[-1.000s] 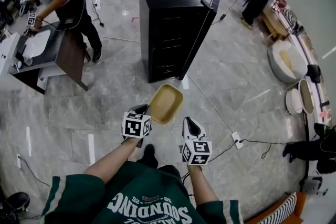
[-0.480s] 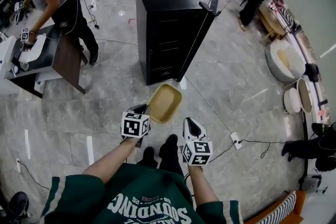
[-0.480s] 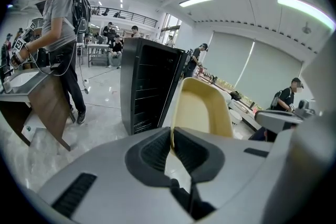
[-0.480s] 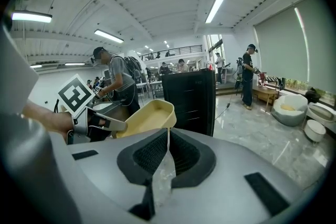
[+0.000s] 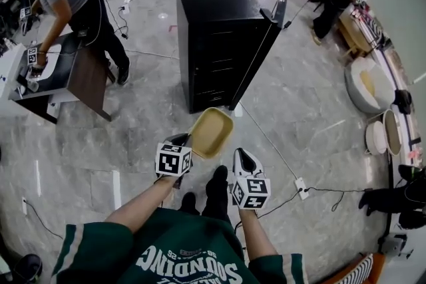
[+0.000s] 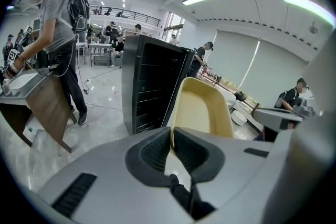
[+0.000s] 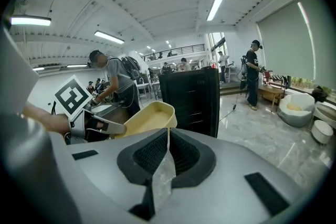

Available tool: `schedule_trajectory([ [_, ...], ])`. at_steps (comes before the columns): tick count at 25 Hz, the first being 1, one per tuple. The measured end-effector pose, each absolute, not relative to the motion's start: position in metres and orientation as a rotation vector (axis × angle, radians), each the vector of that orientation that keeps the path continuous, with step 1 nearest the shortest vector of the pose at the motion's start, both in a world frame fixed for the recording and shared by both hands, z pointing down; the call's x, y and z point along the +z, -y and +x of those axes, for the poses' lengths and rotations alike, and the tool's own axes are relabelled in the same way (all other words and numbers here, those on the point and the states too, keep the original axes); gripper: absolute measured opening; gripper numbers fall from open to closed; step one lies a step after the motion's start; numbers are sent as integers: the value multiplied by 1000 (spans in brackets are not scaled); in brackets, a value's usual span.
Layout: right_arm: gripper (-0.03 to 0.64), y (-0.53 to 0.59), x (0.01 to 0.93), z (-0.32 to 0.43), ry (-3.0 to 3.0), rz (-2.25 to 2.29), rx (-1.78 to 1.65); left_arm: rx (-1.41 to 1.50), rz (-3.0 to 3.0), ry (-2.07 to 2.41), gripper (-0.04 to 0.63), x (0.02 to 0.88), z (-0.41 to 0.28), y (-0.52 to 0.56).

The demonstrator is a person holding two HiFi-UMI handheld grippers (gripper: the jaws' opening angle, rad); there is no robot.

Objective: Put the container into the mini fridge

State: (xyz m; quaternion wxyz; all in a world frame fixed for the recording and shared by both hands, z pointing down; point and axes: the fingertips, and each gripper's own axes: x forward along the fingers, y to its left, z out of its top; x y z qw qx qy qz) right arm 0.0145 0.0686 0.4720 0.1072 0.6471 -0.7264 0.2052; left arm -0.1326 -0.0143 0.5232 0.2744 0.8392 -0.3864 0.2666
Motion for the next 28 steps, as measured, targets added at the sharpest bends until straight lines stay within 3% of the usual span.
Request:
schedule_trajectory([
  [28, 37, 122, 490, 130, 2339, 1537, 601, 675, 2061, 1265, 29, 538, -21, 171],
])
